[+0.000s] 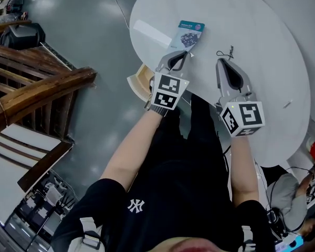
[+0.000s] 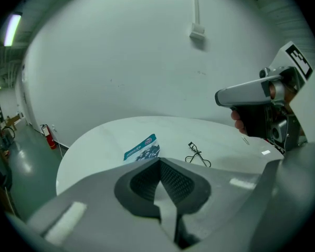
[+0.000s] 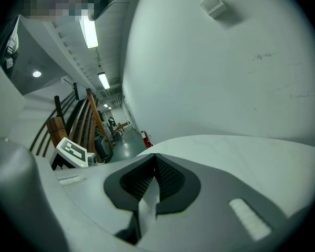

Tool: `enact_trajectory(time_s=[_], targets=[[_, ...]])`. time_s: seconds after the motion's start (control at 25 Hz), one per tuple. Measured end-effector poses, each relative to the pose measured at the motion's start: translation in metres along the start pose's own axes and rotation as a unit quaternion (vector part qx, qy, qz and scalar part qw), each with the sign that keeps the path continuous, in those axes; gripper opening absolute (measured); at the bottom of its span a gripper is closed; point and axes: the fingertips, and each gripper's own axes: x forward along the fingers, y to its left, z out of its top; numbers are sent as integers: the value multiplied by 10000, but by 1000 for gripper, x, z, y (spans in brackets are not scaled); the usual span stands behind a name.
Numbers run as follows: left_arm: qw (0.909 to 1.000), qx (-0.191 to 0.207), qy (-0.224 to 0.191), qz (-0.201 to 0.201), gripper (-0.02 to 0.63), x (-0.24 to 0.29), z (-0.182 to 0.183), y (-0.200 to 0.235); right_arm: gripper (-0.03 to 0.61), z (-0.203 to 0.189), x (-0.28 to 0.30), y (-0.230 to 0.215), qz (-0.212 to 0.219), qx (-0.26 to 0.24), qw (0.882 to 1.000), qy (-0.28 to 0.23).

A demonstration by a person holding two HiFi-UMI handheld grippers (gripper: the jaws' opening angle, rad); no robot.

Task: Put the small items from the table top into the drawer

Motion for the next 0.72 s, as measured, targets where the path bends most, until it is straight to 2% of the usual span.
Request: enact_trajectory(time_s=[0.36,0.72], targets=[[9994,-102,-320,63,3,-69,-10,19,23,2,-2,66,94,-172,9997,-157],[9982,-341,-473,106,3,-130,-41,34,23,4,-5,129,166,-373,9986,-350]])
